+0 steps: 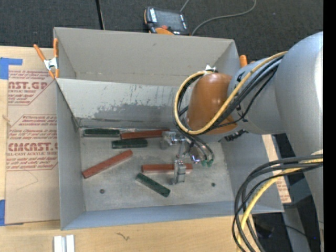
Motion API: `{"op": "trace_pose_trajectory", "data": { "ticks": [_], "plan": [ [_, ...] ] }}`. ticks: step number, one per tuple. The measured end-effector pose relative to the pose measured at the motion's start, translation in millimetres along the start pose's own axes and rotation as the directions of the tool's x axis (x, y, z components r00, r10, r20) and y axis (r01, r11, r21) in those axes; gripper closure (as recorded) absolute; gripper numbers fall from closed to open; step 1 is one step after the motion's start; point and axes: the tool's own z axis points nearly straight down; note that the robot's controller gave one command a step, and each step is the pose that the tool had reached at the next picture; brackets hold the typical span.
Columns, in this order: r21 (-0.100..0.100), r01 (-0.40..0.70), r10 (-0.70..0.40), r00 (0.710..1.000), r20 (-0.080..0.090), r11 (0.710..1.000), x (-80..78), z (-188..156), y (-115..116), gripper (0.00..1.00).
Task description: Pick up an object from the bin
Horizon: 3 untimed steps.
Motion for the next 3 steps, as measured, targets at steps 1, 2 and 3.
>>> {"op": "trace_pose_trajectory", "data": {
  "ticks": [1,2,3],
  "plan": [
    [0.0,0.0,0.0,1.0,0.003,1.0,-0.4,0.2,0.5,0.0],
    [0.0,0.001,-0.001,1.0,0.003,1.0,-0.8,-1.2,0.6,1.0],
    [0.0,0.001,-0.001,1.0,0.006,1.0,-1.6,-31.2,1.0,1.0]
  ]
}}
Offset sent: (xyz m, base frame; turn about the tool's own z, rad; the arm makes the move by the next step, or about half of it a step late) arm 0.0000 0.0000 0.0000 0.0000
